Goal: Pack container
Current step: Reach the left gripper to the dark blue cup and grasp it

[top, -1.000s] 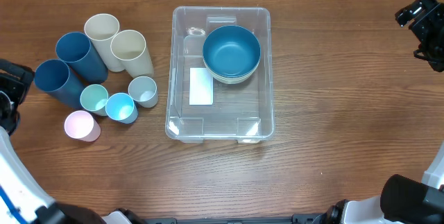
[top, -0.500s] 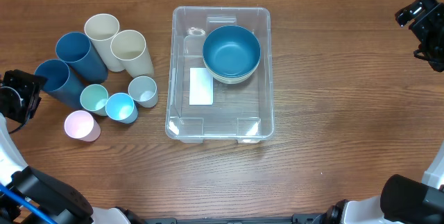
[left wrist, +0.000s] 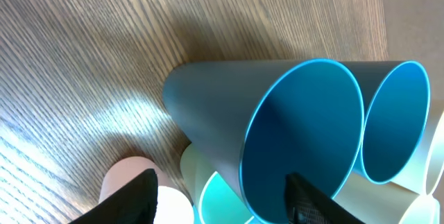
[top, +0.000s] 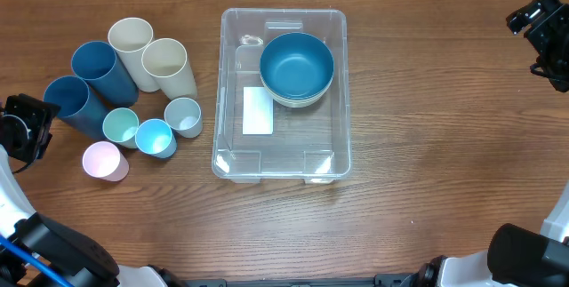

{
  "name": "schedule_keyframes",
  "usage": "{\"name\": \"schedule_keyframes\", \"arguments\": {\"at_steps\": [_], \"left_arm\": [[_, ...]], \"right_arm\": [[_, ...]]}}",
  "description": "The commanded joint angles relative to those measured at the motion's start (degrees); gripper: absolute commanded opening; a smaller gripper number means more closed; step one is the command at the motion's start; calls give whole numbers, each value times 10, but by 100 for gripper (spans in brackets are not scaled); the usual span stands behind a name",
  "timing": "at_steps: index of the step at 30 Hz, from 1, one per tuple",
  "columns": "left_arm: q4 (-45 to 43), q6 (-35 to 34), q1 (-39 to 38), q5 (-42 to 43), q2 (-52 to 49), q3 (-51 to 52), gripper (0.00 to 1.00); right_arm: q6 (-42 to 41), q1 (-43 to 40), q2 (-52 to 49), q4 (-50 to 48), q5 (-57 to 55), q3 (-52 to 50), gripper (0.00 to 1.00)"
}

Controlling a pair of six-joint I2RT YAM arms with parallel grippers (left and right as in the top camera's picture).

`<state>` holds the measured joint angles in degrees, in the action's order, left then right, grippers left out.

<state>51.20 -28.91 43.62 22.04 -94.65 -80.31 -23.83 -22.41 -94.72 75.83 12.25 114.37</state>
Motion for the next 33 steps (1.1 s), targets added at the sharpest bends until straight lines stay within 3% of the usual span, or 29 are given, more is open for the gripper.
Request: {"name": "schedule_keyframes", "arguments": {"at_steps": [1,6,9,11,16,26,33], "left_arm": [[34,8,1,-2,-6,-64,59],[177,73,-12,-71,-6,-296,70],[228,103,-28,-138,-12,-383,76],[267,118,-32,-134,-30,-409,78],[369,158,-33,-119,-127,-412,80],[332,167,-62,-142,-227,-411,87],[319,164,-88,-181,-242,-405,76]], "right_arm": [[-2,1,4,-3,3,3,100],[-2,1,4,-3,3,3,100],[-2,1,4,-3,3,3,100],[-2,1,4,-3,3,3,100],[-2,1,4,-3,3,3,100],[-2,1,4,-3,3,3,100],[-2,1,4,-3,3,3,100]]}}
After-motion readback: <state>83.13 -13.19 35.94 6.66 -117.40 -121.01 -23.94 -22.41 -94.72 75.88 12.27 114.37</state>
